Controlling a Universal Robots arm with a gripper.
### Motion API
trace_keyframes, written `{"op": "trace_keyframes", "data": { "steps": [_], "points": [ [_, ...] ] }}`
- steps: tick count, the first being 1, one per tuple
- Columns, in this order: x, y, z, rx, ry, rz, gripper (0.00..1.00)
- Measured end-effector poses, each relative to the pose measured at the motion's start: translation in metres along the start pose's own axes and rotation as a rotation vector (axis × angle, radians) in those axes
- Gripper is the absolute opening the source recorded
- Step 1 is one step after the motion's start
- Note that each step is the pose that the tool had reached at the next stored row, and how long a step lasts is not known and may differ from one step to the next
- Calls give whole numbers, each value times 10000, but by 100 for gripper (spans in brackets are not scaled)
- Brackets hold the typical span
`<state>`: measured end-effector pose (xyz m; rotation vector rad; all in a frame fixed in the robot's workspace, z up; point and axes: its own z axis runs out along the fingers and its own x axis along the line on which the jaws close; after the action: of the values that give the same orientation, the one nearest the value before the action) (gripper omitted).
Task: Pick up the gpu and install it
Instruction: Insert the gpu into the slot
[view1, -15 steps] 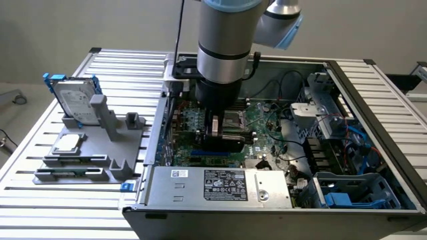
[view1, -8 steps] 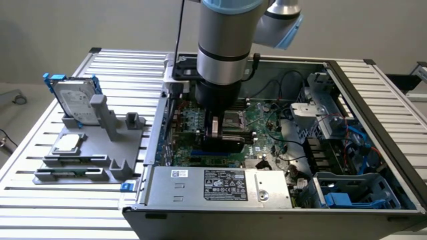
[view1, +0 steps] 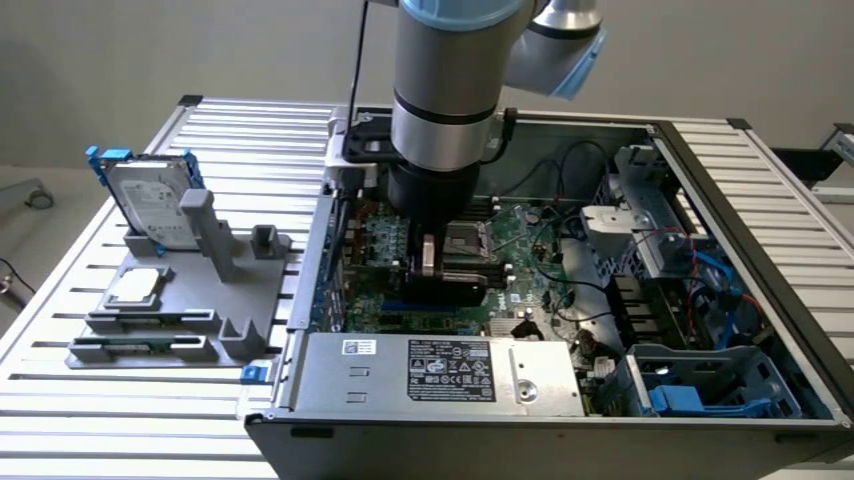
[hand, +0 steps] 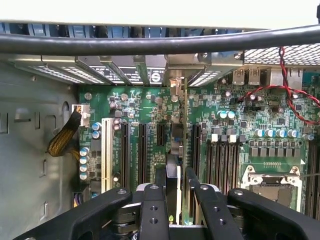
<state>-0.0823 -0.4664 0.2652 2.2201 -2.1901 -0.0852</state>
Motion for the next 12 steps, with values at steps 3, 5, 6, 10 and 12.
{"op": "trace_keyframes", "data": {
  "steps": [3,5,6,10,12],
  "points": [
    [0,2,9,-2,4,-20,27],
    [0,2,15,-2,6,-33,27],
    [0,2,17,-2,8,-38,27],
    [0,6,22,-3,19,-53,27],
    [0,10,24,-2,27,-57,27]
  ]
}}
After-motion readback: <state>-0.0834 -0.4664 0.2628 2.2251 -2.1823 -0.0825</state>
